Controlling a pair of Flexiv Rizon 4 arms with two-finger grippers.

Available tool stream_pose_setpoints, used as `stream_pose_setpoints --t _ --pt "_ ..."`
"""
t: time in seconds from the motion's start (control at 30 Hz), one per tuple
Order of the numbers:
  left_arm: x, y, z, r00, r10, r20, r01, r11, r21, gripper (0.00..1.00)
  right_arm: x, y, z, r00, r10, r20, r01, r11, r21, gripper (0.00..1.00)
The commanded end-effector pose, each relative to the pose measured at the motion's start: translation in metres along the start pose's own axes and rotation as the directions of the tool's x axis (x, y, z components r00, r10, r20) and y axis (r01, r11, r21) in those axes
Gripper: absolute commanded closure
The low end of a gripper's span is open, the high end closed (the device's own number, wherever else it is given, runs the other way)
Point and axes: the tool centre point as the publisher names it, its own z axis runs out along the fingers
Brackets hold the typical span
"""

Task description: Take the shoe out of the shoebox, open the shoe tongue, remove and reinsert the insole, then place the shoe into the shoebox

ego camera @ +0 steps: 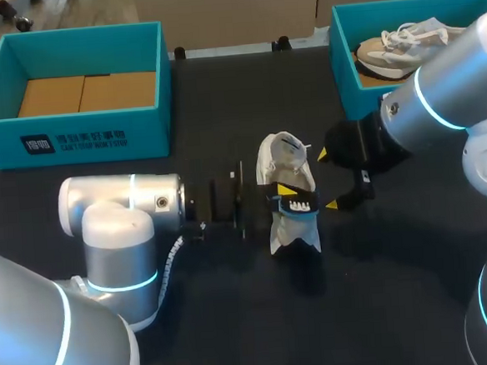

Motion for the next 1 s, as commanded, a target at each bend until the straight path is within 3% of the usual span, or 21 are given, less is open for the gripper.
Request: stream_pose_setpoints --t 0.03,0.43,0.47,0.5,0.6,1.0 --pt "-0.002 0.007 0.004 1.000 -0.003 -0.009 0.002 1.000 -0.004 1.00 0.001 0.001 0.001 1.000 0.000 0.003 0.000 1.000 0.004 0.00" --pt "-0.002 0.013 0.001 1.000 -0.004 -0.004 0.004 1.000 -0.022 1.00 0.001 0.001 0.001 1.000 0.000 0.003 0.000 1.000 0.004 0.00" --pt "-0.003 0.012 0.001 1.000 -0.003 -0.003 0.003 1.000 -0.022 0.88 0.001 0.001 0.001 1.000 0.000 0.003 0.000 1.000 0.004 0.00" --pt "-0.003 0.011 0.000 1.000 -0.003 -0.002 0.003 1.000 -0.019 0.62 0.001 0.001 0.001 1.000 0.000 0.003 0.000 1.000 0.004 0.00" --pt "-0.005 0.009 -0.002 1.000 -0.005 0.000 0.005 1.000 -0.015 0.54 0.001 0.001 0.001 1.000 0.000 0.003 0.000 1.000 0.004 0.00" --pt "-0.013 -0.002 -0.003 1.000 -0.003 -0.001 0.003 1.000 0.005 0.61 0.001 0.001 0.001 1.000 0.000 0.003 0.000 1.000 0.004 0.00"
